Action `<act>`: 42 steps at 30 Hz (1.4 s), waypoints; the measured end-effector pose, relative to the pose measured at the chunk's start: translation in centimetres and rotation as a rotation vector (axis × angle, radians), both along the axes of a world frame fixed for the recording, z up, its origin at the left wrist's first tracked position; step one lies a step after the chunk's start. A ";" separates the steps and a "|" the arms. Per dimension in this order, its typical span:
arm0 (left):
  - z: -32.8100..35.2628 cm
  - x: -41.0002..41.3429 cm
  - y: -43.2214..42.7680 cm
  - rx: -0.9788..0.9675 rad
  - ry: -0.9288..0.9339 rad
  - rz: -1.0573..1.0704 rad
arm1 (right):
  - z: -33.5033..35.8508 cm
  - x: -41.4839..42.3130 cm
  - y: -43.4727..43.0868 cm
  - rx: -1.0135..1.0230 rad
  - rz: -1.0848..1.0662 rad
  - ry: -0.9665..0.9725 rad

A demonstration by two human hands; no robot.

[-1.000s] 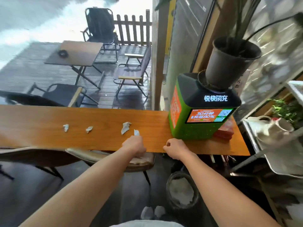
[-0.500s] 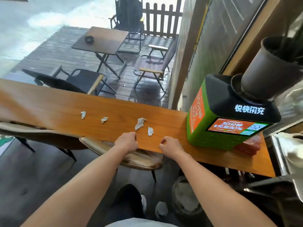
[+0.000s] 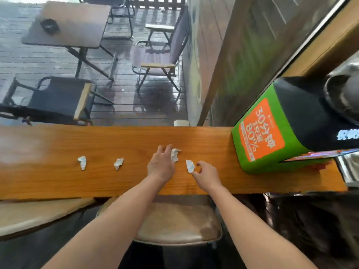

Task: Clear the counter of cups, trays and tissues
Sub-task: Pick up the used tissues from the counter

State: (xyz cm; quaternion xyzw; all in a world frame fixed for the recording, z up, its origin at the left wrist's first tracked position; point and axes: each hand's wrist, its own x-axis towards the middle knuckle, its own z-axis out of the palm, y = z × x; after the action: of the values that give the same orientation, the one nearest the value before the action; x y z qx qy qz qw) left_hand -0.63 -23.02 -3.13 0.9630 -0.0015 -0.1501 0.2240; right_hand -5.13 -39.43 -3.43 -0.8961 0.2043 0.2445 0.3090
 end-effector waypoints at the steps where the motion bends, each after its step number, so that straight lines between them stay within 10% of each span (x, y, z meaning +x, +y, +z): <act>1: -1.0 0.9 0.3 0.004 0.035 -0.049 | -0.9 0.5 0.6 -0.011 -0.007 -0.013; 15: -6.2 4.2 5.0 -0.029 0.174 -0.477 | -5.8 3.1 7.3 -0.238 0.043 -0.126; 29: -3.1 5.8 29.5 0.096 0.058 0.046 | -4.3 8.5 26.8 0.124 0.404 -0.085; 42: -5.7 3.3 28.9 0.107 0.235 0.049 | -6.2 5.6 25.0 0.025 0.449 -0.142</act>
State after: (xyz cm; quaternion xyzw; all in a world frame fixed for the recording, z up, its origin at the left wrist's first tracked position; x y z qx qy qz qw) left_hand 2.64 5.85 -8.82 0.9490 0.0564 -0.2561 0.1748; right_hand 0.50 -14.39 -9.67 -0.9301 -0.0255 0.2459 0.2715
